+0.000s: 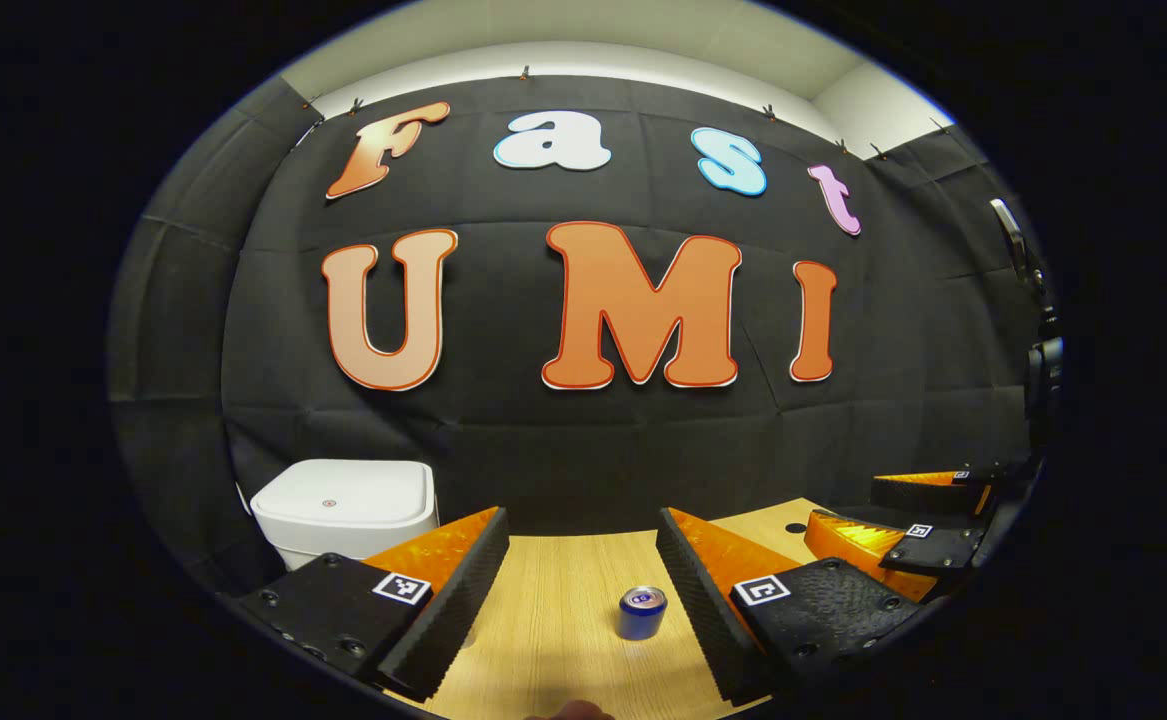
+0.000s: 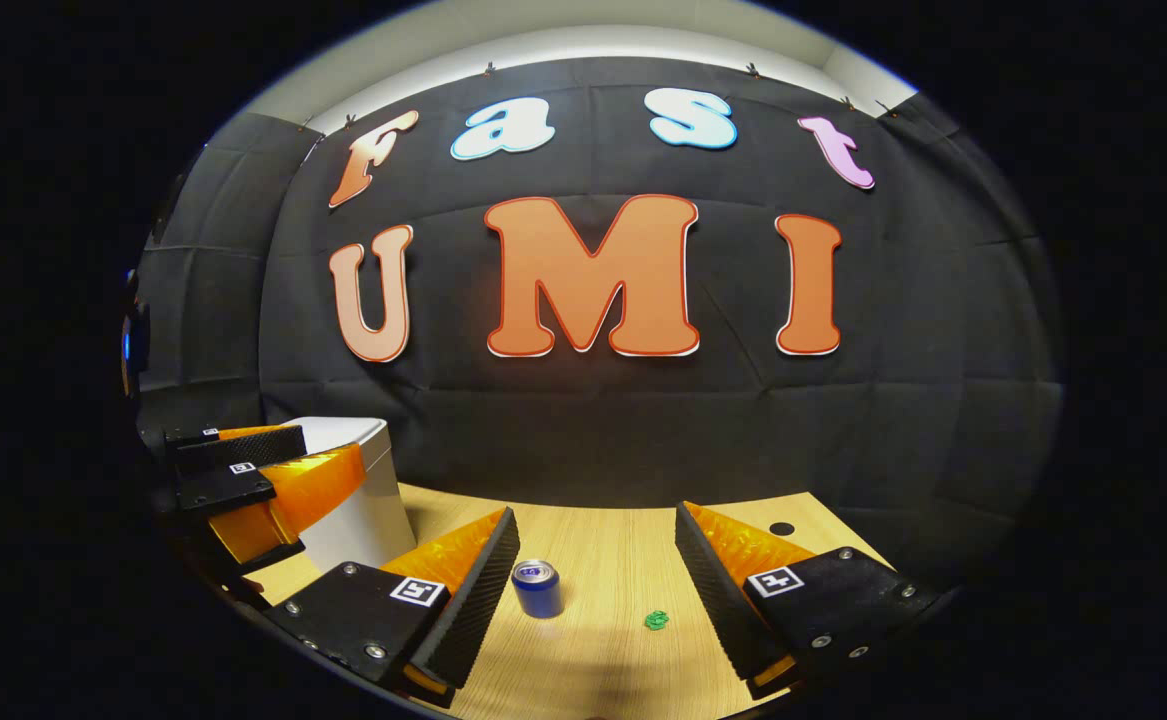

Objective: Press the lid of the desktop garbage bin to open it, pick up the crumpled paper on the desktop and throw it into the bin, then pick up the pop can on the desktop and drop it into the bin, and finally close the garbage bin lid.

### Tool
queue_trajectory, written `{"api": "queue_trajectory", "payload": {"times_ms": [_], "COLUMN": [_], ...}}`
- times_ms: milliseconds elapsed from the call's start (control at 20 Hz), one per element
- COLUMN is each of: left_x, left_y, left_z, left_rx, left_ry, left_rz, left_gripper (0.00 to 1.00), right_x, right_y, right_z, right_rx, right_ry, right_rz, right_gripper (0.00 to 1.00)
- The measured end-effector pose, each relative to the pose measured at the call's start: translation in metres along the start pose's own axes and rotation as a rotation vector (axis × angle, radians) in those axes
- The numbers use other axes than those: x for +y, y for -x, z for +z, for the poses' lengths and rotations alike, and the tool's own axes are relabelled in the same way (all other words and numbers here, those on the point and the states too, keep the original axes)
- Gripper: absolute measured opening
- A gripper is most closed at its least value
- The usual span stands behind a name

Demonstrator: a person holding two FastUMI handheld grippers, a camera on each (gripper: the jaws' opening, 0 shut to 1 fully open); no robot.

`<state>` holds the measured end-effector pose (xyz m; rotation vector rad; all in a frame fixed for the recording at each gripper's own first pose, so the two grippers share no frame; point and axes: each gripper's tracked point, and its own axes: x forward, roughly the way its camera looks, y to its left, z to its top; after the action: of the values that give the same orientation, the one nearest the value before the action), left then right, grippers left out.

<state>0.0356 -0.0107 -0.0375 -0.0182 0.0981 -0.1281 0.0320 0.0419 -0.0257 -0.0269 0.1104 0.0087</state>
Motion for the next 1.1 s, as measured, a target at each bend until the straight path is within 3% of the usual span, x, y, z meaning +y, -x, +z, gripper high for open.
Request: {"api": "queue_trajectory", "payload": {"times_ms": [200, 450, 600, 1100], "left_x": [-0.003, 0.004, 0.010, 0.006], "left_y": [-0.010, -0.005, -0.006, -0.022], "left_z": [0.015, 0.007, 0.007, 0.018], "left_rx": [-0.037, -0.027, -0.037, -0.084], "left_ry": [0.070, 0.098, 0.046, 0.001], "left_rz": [-0.016, 0.013, 0.027, 0.012], "left_gripper": [0.94, 0.94, 0.94, 0.93], "right_x": [0.008, 0.015, 0.004, -0.003], "right_y": [-0.015, -0.013, -0.011, -0.014], "right_z": [0.016, 0.013, 0.018, 0.021], "right_rx": [0.012, 0.008, -0.010, -0.051], "right_ry": [-0.047, 0.000, 0.049, 0.003], "right_rz": [0.011, 0.030, 0.004, -0.018], "right_gripper": [0.94, 0.94, 0.94, 0.94]}}
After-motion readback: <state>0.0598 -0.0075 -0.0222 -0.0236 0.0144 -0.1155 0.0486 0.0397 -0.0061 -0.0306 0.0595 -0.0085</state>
